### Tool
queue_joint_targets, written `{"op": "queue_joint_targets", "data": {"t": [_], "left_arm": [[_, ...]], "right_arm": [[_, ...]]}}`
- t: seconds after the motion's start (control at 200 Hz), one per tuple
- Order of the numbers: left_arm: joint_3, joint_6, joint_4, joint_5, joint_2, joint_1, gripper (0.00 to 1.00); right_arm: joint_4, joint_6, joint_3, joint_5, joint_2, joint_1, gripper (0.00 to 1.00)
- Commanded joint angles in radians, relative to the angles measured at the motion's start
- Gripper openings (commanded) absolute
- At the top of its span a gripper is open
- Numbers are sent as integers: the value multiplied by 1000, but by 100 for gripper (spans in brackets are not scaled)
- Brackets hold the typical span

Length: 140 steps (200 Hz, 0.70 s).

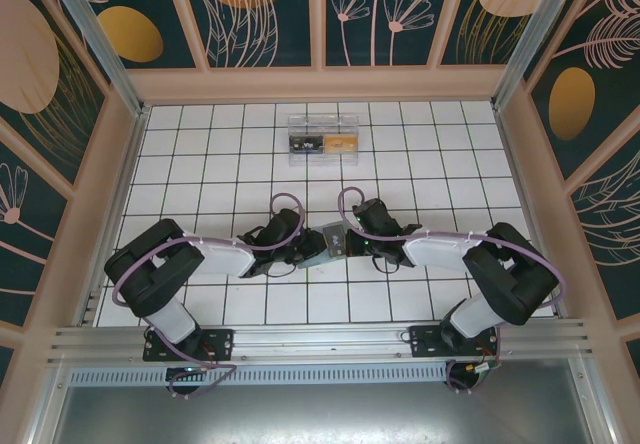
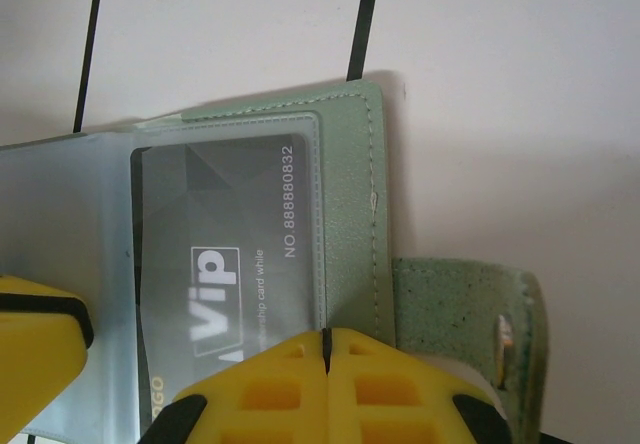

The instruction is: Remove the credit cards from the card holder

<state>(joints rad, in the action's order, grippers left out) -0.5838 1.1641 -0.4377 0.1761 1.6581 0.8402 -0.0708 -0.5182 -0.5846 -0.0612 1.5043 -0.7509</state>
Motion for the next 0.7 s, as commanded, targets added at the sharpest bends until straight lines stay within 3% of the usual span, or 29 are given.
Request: {"op": "queue_joint_targets", "data": {"t": [0.0, 0.26, 0.535, 0.696], "left_arm": [[-11, 17, -51, 7, 26, 7, 19], [-21, 14, -32, 2, 23, 7, 19], [-46, -29, 67, -43, -89, 8, 20], [-62, -27, 51, -23, -58, 7, 20]], "right_arm": [[32, -2, -1, -22, 22, -13, 0], [32, -2, -4, -25, 20, -19, 0], [42, -1, -10, -19, 4, -21, 0], [75, 13, -33, 17, -9, -29, 0]]}}
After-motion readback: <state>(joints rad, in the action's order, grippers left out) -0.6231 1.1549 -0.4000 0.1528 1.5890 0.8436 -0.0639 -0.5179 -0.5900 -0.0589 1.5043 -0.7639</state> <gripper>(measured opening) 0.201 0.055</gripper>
